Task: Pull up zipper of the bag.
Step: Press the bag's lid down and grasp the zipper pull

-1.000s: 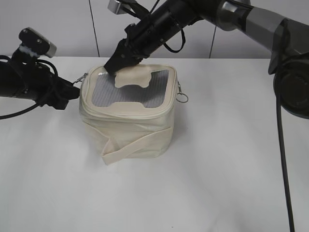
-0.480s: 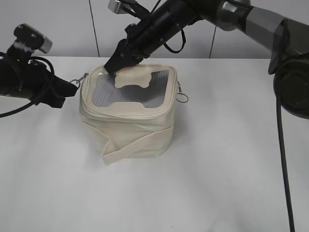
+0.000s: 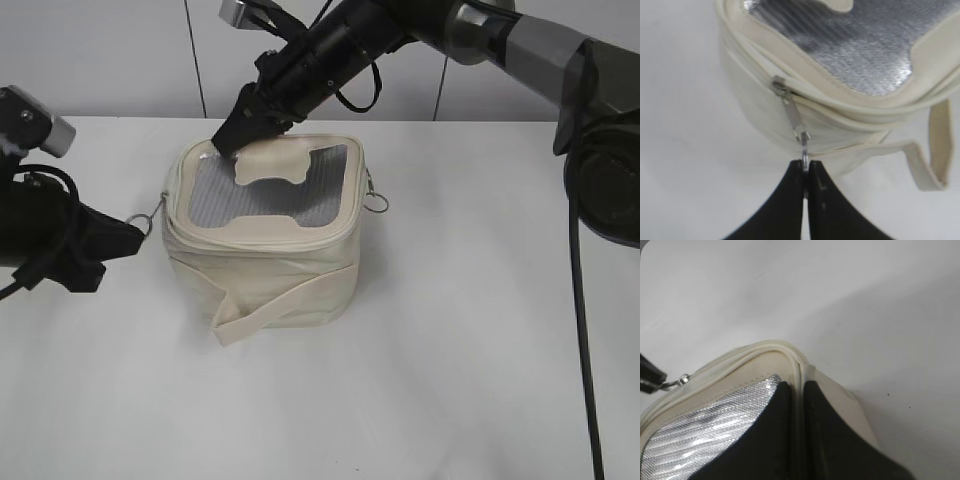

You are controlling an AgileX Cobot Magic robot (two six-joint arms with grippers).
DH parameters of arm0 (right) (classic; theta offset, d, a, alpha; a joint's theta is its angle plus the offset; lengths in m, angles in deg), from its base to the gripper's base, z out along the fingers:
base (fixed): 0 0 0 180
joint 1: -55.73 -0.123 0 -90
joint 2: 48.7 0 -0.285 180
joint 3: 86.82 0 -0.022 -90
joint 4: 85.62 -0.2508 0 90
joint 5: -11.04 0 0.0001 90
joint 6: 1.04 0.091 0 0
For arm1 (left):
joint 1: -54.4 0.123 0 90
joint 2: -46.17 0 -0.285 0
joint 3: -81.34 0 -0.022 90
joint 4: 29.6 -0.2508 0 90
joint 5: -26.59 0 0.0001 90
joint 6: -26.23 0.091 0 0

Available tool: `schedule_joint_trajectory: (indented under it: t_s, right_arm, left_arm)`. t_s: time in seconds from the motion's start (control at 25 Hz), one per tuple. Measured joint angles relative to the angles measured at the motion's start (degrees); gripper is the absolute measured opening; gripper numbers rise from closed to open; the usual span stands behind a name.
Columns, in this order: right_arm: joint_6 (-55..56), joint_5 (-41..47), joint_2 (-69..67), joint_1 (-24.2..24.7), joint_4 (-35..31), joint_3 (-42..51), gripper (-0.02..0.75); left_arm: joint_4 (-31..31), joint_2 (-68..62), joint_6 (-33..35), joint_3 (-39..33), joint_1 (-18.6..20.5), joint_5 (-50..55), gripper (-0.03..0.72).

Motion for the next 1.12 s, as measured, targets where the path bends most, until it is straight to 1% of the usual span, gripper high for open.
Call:
schedule_joint_trajectory:
  t_s: [0.12, 0.28, 0.36, 0.52, 0.64, 0.8, 1.0, 1.08, 1.12]
  right_arm:
    - [1.1, 0.0, 0.0, 0.0, 0.0, 0.0, 0.052]
    - [2.2, 0.0, 0.0, 0.0, 0.1, 0.0, 0.052]
    - [2.5, 0.0, 0.0, 0.0, 0.1, 0.0, 0.052]
    - [2.6, 0.9, 0.0, 0.0, -0.3, 0.0, 0.051]
    - [2.6, 1.6, 0.0, -0.1, -0.3, 0.0, 0.05]
    - [2.6, 1.9, 0.0, -0.1, -0.4, 0.0, 0.05]
    - [2.9, 1.9, 0.0, -0.1, -0.5, 0.0, 0.048]
    - [3.3, 1.9, 0.0, -0.1, -0.5, 0.0, 0.053]
    - [3.6, 1.8, 0.0, -0.1, -0.5, 0.0, 0.077]
  left_arm:
    - [-1.2, 1.7, -4.3, -1.6, -3.3, 0.3, -0.008]
    - [-4.0, 2.3, -7.5, -2.5, -11.3, 0.6, -0.008]
    - [-3.0, 2.3, -7.8, -2.5, -16.5, -1.2, -0.008]
    - [1.4, 2.0, -8.0, -2.2, -25.9, -10.7, -0.008]
    - [2.5, -0.7, -8.2, 0.2, -30.5, -13.9, -0.008]
    - [4.0, -6.3, -8.2, 4.7, -33.0, -14.0, -0.008]
    - [5.6, -8.2, -9.1, 5.7, -33.3, -13.6, -0.006]
    - [5.9, -7.8, -10.0, 5.6, -33.3, -12.8, 0.027]
    - [5.9, -7.3, -10.7, 5.5, -33.4, -12.0, 0.075]
